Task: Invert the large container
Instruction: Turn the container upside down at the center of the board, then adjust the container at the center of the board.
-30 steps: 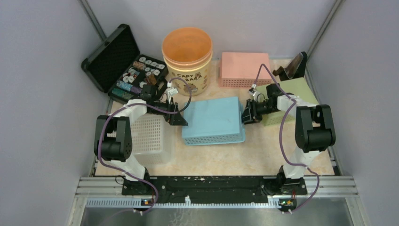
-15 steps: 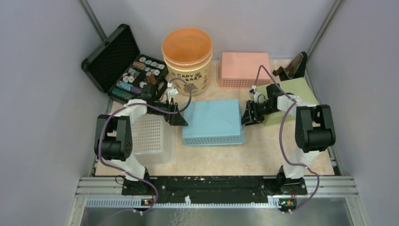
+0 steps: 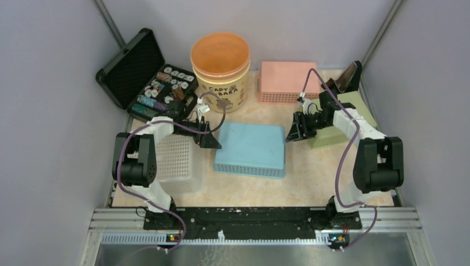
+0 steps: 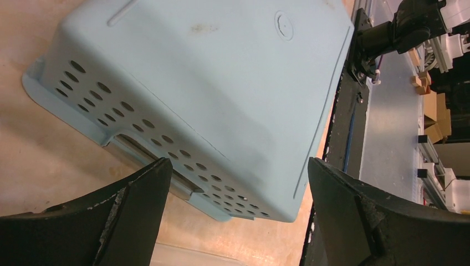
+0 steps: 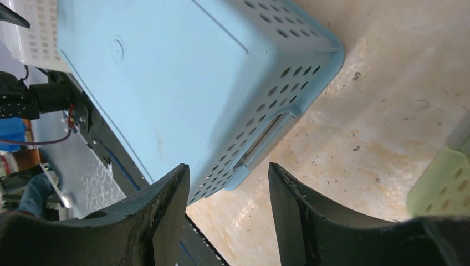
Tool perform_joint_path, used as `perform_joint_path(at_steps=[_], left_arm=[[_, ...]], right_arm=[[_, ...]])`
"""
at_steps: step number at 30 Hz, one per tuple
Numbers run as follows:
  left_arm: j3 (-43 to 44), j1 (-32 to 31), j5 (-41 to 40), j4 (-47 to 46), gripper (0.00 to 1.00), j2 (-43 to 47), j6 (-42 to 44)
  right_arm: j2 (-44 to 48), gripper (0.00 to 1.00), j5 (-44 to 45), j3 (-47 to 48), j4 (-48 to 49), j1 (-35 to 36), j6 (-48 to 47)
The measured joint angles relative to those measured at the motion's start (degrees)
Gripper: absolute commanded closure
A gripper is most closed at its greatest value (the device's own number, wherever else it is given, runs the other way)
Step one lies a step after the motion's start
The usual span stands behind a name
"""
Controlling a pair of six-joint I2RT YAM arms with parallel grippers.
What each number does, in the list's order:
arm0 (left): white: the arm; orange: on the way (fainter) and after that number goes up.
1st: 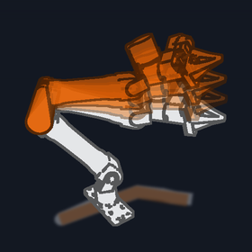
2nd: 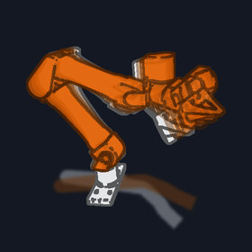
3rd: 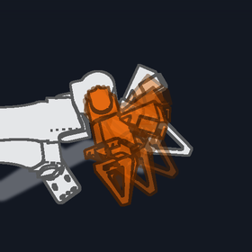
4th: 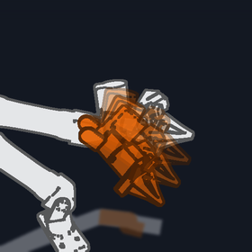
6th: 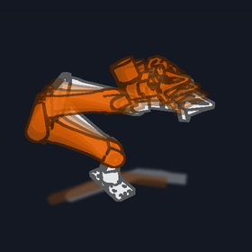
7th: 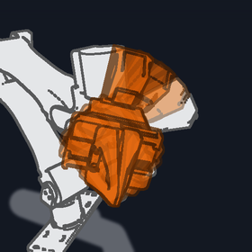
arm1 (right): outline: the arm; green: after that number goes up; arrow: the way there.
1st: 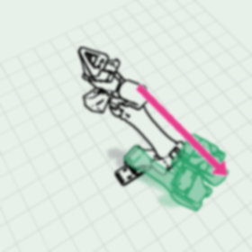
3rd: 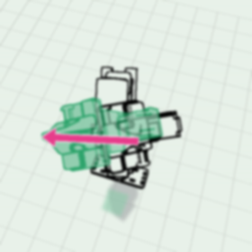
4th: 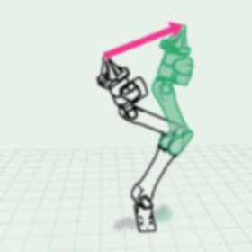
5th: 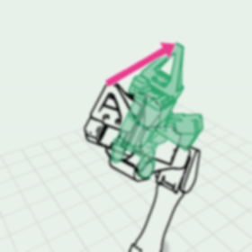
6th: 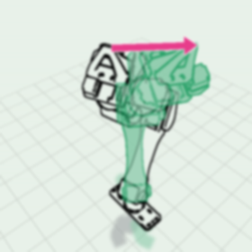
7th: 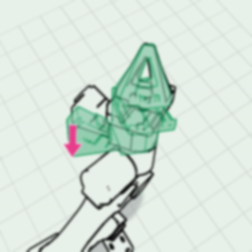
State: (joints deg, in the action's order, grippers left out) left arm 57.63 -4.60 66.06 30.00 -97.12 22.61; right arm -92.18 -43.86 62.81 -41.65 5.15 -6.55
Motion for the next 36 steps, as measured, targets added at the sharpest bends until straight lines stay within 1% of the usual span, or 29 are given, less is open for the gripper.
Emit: perform_joint_path(at_steps=[4, 6, 9, 11, 12, 16, 19, 20, 22, 23, 24, 29, 36], left_arm=[[0.0, 0.02, 0.11, 0.0, 0.01, 0.0, -0.04], [0.0, 0.02, 0.11, 0.0, 0.01, 0.0, -0.09], [0.0, 0.02, 0.11, 0.0, 0.01, 0.0, -0.17], [0.0, 0.02, 0.11, 0.02, 0.01, 0.0, -0.2], [0.0, 0.02, 0.11, 0.0, 0.01, 0.0, -0.17], [0.0, 0.02, 0.13, 0.0, 0.01, 0.0, -0.22], [0.0, 0.02, 0.13, 0.0, 0.01, -0.02, -0.28], [0.0, 0.02, 0.13, -0.02, 0.01, -0.02, -0.33], [0.0, 0.0, 0.15, -0.02, 0.01, -0.02, -0.42], [0.0, 0.02, 0.15, -0.02, 0.01, -0.02, -0.42], [0.0, 0.02, 0.15, -0.02, 0.01, 0.0, -0.44], [0.0, 0.02, 0.15, -0.02, 0.01, -0.02, -0.46], [0.0, 0.02, 0.17, -0.02, 0.01, -0.02, -0.46]], right_arm=[[3.04, 0.46, 2.6, 2.75, -3.69, 0.0, -2.56], [4.28, 0.47, 4.92, 3.98, -5.4, 0.0, -3.89], [6.82, 0.52, 11.13, 5.27, -7.78, 0.0, -5.99], [9.09, 0.57, 16.15, 5.84, -9.16, 0.0, -7.65], [10.19, 0.63, 18.32, 5.97, -9.77, 0.0, -8.61], [14.58, 0.77, 27.17, 5.99, -13.64, 0.0, -13.51], [16.13, 0.84, 32.28, 5.79, -16.44, 0.0, -16.85], [16.39, 0.87, 33.81, 5.4, -16.98, 0.0, -17.88], [16.61, 0.91, 36.33, 3.69, -17.42, 0.0, -19.56], [16.61, 0.95, 37.75, 2.05, -17.4, 0.0, -20.5], [16.59, 0.96, 38.84, 0.52, -17.11, 0.0, -20.96], [15.76, 0.98, 43.21, -5.86, -12.59, 0.0, -23.54], [11.78, 0.98, 41.18, -6.93, -3.63, 0.0, -24.5]])
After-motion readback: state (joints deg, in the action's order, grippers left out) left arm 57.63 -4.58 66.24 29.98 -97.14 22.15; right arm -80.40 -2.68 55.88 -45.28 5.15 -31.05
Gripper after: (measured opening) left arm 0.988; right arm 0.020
